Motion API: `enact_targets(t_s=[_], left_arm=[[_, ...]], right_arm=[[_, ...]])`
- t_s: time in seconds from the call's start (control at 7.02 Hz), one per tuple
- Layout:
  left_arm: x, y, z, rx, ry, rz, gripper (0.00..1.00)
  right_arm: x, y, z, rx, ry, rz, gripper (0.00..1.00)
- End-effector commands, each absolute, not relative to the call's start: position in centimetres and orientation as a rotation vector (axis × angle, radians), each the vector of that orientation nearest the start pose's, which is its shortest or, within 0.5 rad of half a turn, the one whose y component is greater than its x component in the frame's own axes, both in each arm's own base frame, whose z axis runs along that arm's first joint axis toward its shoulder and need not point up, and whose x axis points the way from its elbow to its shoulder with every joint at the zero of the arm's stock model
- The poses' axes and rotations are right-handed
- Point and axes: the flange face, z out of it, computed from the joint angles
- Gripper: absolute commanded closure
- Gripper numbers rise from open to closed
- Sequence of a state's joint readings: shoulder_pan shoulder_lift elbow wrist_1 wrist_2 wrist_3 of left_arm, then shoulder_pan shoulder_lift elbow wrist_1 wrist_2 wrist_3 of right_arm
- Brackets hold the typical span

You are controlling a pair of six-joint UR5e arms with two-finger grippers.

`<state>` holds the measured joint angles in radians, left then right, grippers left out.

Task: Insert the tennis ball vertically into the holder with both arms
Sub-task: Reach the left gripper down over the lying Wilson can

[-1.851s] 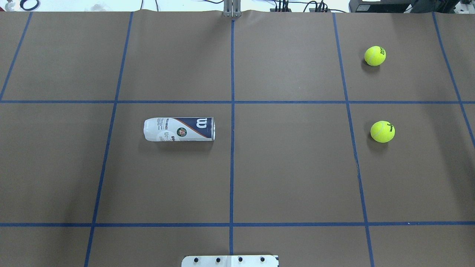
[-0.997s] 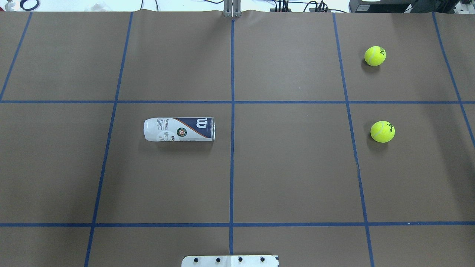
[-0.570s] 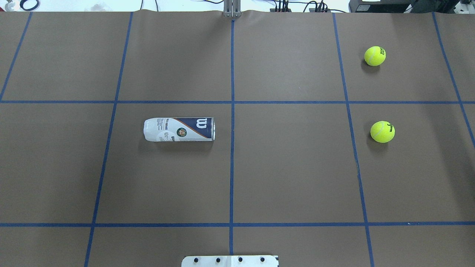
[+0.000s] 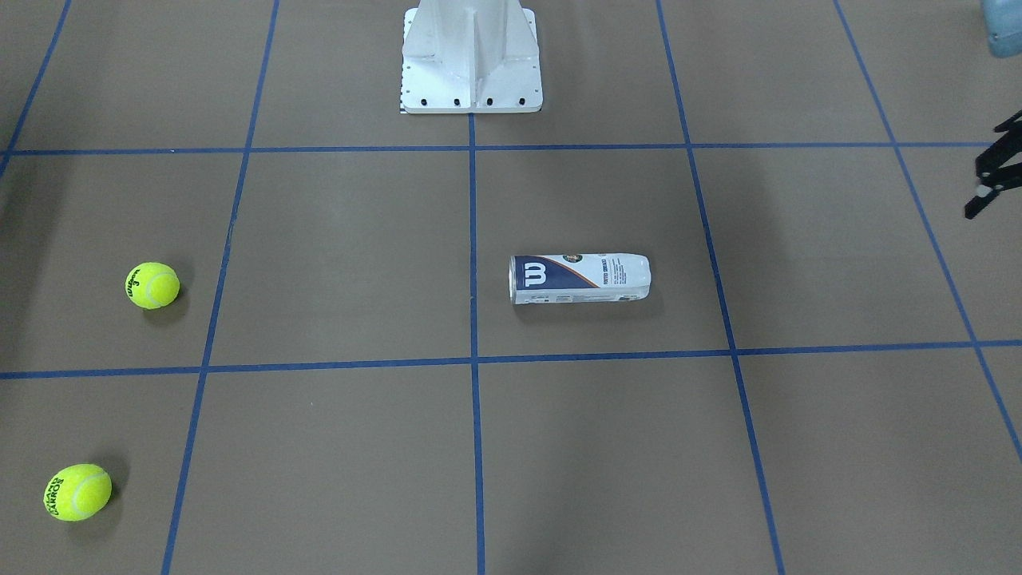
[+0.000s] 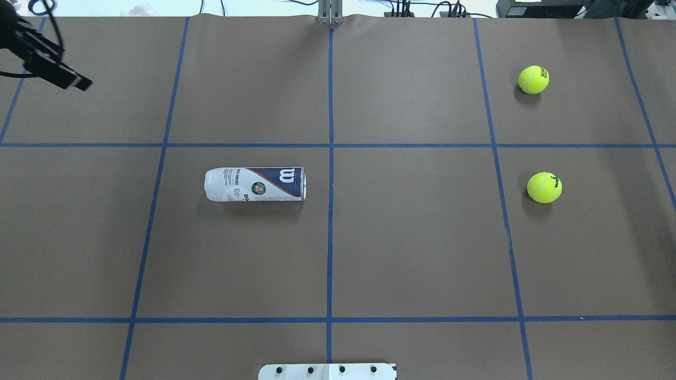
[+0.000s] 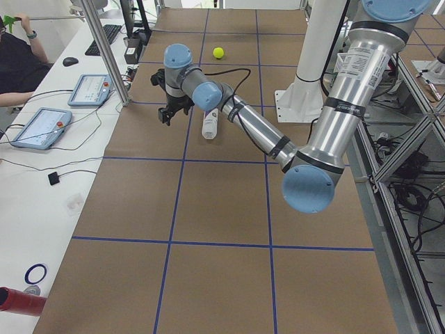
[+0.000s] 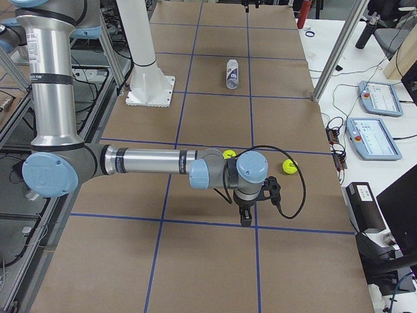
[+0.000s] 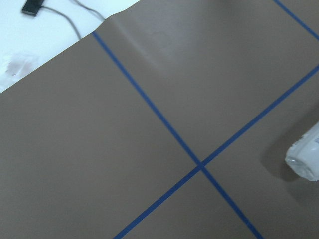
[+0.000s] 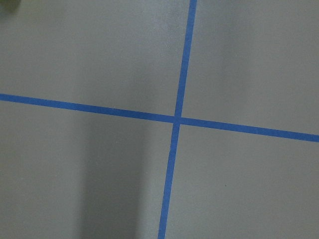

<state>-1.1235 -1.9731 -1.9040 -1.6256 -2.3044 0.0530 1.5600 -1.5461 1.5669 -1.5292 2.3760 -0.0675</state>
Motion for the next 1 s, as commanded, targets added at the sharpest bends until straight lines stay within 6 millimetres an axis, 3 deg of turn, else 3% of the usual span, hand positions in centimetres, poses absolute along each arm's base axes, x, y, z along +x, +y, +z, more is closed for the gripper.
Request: enact_targets(t_s=[0.0, 0.14, 0.28, 0.43, 0.71, 0.85], left_arm=[[34.6, -49.7, 19.1, 0.654, 0.848, 0.979, 0.01], [37.9, -49.3, 16.8, 0.642, 0.823, 1.020, 0.01], [41.3, -48.4, 17.3, 0.658, 0.780, 1.135, 0.01], [43.0, -47.6, 17.4, 0.710, 0.705, 1.216, 0.01], [50.2, -46.9, 16.1, 0.720, 0.595, 1.275, 0.01], [51.8, -46.6, 14.8, 0.720, 0.601, 1.288, 0.01]], right_arm=[[5.6, -50.9, 64.1, 0.081, -0.805, -0.099, 0.01], [5.6, -50.9, 64.0, 0.081, -0.805, -0.099, 0.01], [5.6, -50.7, 64.1, 0.078, -0.811, -0.096, 0.01], [5.5, -50.7, 64.1, 0.079, -0.814, -0.097, 0.01], [5.5, -50.7, 64.2, 0.076, -0.819, -0.096, 0.01], [5.5, -50.7, 64.2, 0.076, -0.820, -0.096, 0.01]])
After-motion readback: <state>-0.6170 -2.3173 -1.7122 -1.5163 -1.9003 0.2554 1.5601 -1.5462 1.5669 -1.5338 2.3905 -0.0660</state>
